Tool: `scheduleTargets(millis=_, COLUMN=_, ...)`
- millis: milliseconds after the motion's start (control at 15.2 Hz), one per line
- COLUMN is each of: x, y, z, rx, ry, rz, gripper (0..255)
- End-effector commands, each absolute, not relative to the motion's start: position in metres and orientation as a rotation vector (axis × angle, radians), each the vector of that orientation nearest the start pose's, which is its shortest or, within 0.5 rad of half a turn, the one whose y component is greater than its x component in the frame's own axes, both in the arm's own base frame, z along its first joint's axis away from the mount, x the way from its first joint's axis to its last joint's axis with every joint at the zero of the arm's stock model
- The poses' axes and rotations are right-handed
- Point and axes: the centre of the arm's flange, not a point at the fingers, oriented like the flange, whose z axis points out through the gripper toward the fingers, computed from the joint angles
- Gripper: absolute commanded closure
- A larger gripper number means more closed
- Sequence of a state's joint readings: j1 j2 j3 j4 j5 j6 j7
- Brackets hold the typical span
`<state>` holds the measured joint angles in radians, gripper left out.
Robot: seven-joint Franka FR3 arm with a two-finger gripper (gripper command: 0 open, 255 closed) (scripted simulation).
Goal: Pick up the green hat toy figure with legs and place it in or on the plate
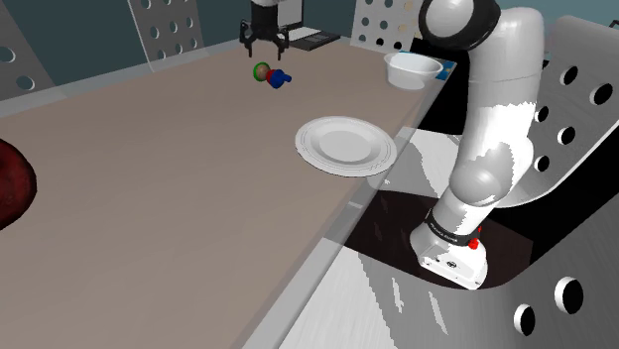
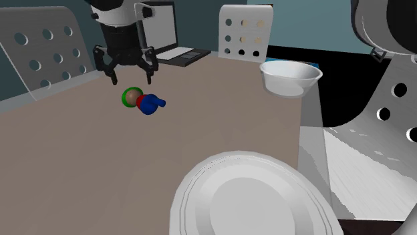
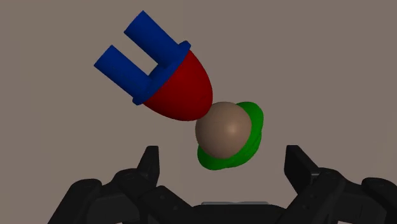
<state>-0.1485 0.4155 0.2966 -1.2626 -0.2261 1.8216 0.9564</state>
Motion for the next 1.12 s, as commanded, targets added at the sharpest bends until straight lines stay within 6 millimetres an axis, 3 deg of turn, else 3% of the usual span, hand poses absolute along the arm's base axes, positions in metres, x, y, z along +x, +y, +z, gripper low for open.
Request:
scheduleTargets(millis=0, x=0.716, y=0.042, z=0.537, rx=-2.900, ry=1.232, rz=-0.241, gripper=0)
scheduleTargets(millis=528, x=0.721, y=0.039, z=0.497, rx=-2.900, ry=1.232, rz=-0.241, gripper=0)
scheduleTargets(millis=990, x=0.721, y=0.039, z=0.497, rx=-2.900, ry=1.232, rz=-0.241, gripper=0)
scheduleTargets(millis=1056, x=0.721, y=0.039, z=0.497, rx=-2.900, ry=1.232, rz=-0.241, gripper=255)
